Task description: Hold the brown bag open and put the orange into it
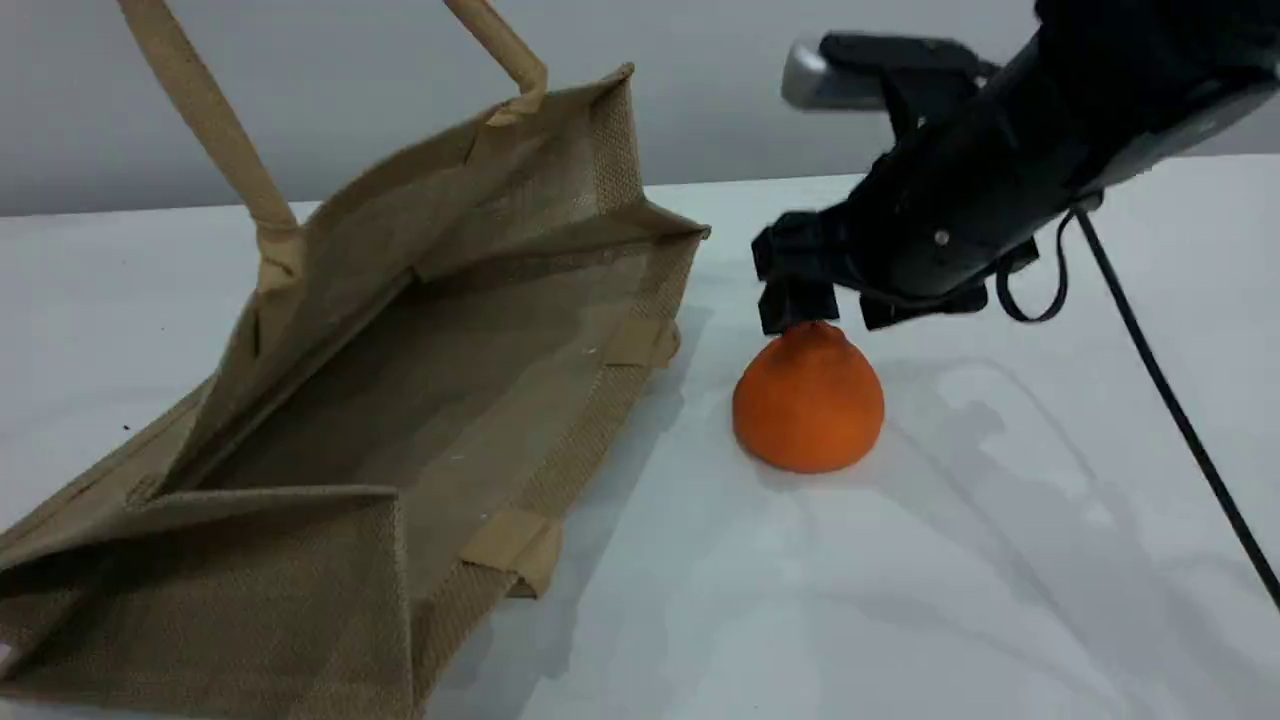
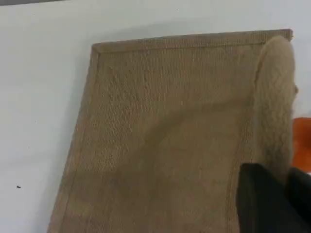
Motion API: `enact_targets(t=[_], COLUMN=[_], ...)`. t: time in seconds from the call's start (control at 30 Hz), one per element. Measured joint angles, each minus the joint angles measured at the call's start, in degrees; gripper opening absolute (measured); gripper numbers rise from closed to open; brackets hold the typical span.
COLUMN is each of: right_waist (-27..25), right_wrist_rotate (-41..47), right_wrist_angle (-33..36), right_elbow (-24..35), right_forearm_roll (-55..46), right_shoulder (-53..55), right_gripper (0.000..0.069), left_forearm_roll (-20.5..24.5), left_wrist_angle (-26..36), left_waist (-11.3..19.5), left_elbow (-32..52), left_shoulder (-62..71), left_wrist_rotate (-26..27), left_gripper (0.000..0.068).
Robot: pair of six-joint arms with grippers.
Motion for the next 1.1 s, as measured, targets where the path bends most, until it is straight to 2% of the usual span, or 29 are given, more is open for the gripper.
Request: enact_targets(t=[0.17, 0.27, 0.33, 0.43, 0.5, 0.6, 0.87, 1.0, 1.1], right_waist=[0.0, 0.0, 0.0, 0.0, 0.0, 0.0, 0.0, 0.3, 1.8], right_wrist_rotate=[0.0, -0.7, -0.7, -1.3, -1.8, -2.0, -1.6, -1.5, -1.5], right_wrist_angle=[1.4, 1.9, 2.1, 2.4, 3.2, 5.7, 8.0, 14.3, 18.2], right_elbow=[-1.5, -1.8, -1.8, -1.8, -1.8, -1.6, 2.0, 2.5, 2.4], right_forearm_roll=[0.0, 0.0, 0.0, 0.0, 0.0, -0.8, -4.1, -3.8, -1.2], right_shoulder=[3.9, 4.8, 4.8, 4.8, 4.3, 2.7, -8.1, -13.2, -14.4], right_gripper=[0.0508, 0.0455, 0.036, 0.0134, 0.0057, 0.0039, 0.0039, 0.0039, 0.0039], left_forearm_roll=[0.2, 0.4, 0.4, 0.6, 1.9, 3.1, 3.2, 1.3, 1.4], left_wrist_angle=[-0.1, -0.1, -0.1, -0.1, -0.1, -0.5, -0.7, -0.7, -0.5], left_waist=[0.0, 0.0, 0.0, 0.0, 0.0, 0.0, 0.0, 0.0, -1.3], left_elbow=[0.0, 0.0, 0.0, 0.0, 0.0, 0.0, 0.0, -0.1, -0.4], left_shoulder=[0.0, 0.0, 0.0, 0.0, 0.0, 0.1, 0.2, 0.0, 0.0], left_wrist_rotate=[0.0, 0.0, 0.0, 0.0, 0.0, 0.0, 1.1, 1.1, 1.2], left_gripper=[0.0088, 0.0088, 0.0088, 0.0088, 0.0088, 0.0088, 0.0088, 0.0088, 0.0088])
